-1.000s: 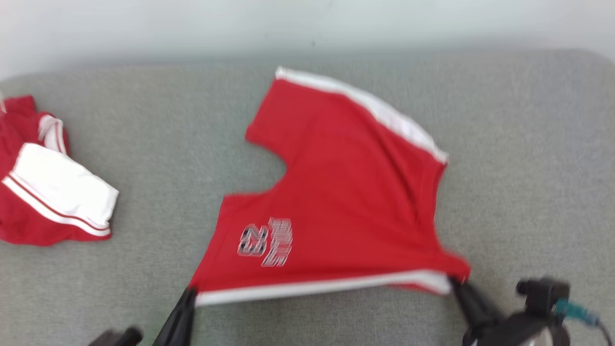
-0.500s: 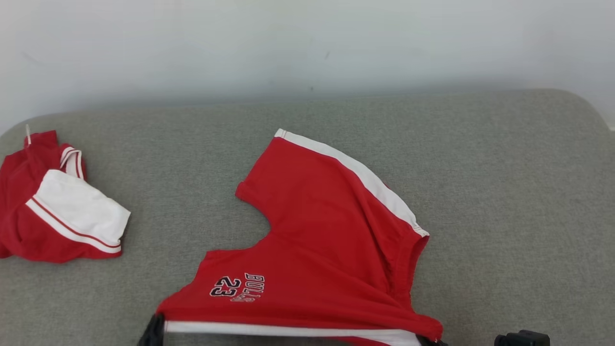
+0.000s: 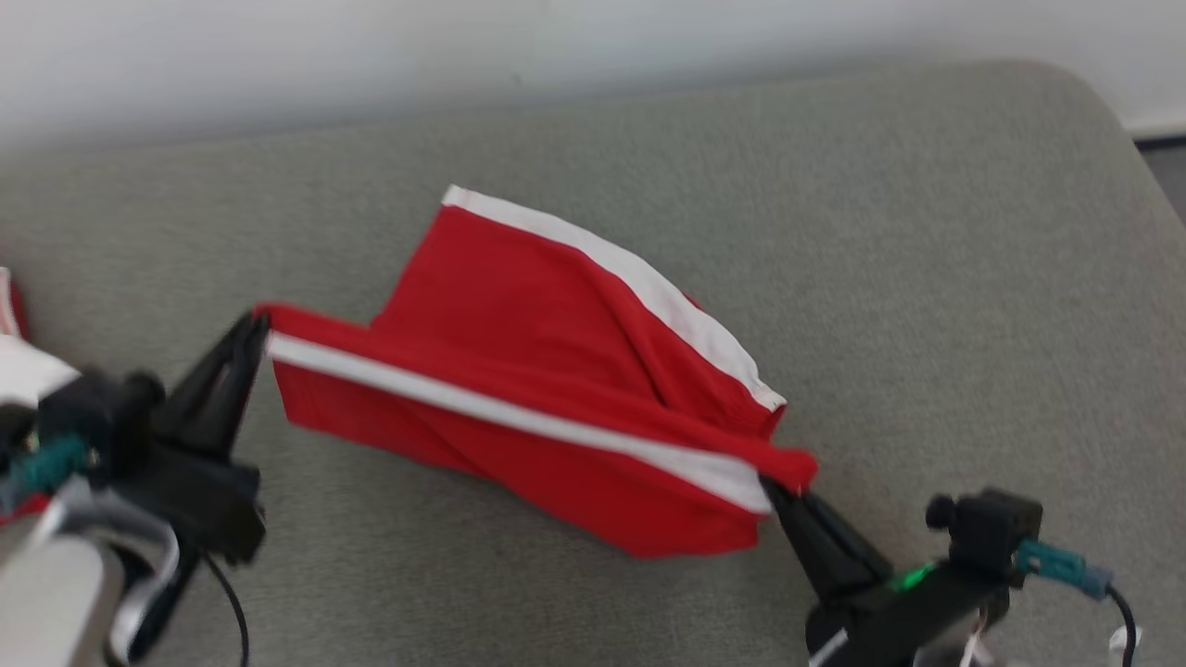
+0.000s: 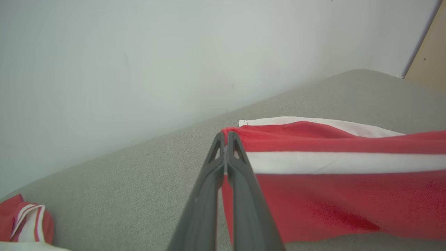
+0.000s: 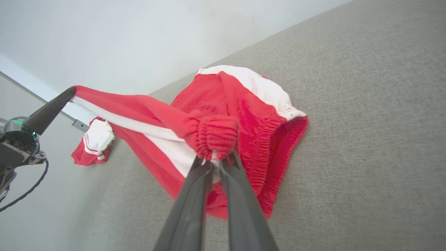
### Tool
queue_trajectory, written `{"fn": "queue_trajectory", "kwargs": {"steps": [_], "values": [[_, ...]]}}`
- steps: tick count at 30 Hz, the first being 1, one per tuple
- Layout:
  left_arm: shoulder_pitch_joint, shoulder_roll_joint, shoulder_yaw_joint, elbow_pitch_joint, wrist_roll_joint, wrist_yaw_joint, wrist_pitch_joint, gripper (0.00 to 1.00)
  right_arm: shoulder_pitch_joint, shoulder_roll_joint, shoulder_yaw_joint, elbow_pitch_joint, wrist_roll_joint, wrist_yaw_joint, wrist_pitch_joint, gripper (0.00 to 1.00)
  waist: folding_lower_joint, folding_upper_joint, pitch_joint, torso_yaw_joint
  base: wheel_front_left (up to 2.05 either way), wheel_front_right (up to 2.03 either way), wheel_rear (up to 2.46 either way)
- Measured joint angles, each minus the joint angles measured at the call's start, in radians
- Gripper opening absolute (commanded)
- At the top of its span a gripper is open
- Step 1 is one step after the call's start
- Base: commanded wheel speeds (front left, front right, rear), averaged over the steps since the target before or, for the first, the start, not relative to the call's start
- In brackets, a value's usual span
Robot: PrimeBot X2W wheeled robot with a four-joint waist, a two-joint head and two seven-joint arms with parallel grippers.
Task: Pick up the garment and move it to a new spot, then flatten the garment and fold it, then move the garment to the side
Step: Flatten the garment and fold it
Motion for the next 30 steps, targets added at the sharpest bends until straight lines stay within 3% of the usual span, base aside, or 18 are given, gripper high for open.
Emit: {"fn": "queue_trajectory", "kwargs": {"steps": [6,11,19,27,28,29,30], "values": [[-0.258,0.120,-0.114,0.060,-0.050,0.000,0.096,0.00,-0.186,0.040,0.032,0.097,-0.011,0.000,-0.056,0.00,0.0002,0.0001,0.099,-0.055,0.00,0.00,0.00],[-0.429,0.185,-0.205,0.155,-0.081,0.000,0.165,0.00,-0.332,0.065,0.077,0.192,-0.012,0.000,-0.095,0.00,0.0003,0.0001,0.178,-0.111,0.00,0.00,0.00],[-0.632,0.212,-0.367,0.296,-0.111,-0.001,0.187,0.00,-0.441,0.088,0.113,0.294,-0.022,0.000,-0.166,0.00,0.0003,0.0002,0.290,-0.196,0.00,0.00,0.00],[-0.756,0.214,-0.500,0.397,-0.133,0.000,0.158,0.00,-0.463,0.102,0.136,0.304,-0.019,0.000,-0.204,0.00,0.0001,0.0002,0.353,-0.265,0.00,0.00,0.00],[-0.762,0.216,-0.515,0.409,-0.134,0.000,0.153,0.00,-0.463,0.104,0.139,0.304,-0.019,0.000,-0.204,0.38,0.0001,0.0002,0.357,-0.270,0.00,0.00,0.00],[-0.769,0.218,-0.527,0.420,-0.135,0.000,0.145,0.00,-0.466,0.105,0.144,0.304,-0.021,0.000,-0.210,0.99,0.0001,0.0002,0.360,-0.275,0.00,0.00,0.00],[-0.774,0.218,-0.533,0.432,-0.136,0.000,0.128,0.42,-0.467,0.106,0.145,0.305,-0.022,0.000,-0.213,1.00,0.0001,0.0002,0.361,-0.279,0.00,0.00,0.00]]}}
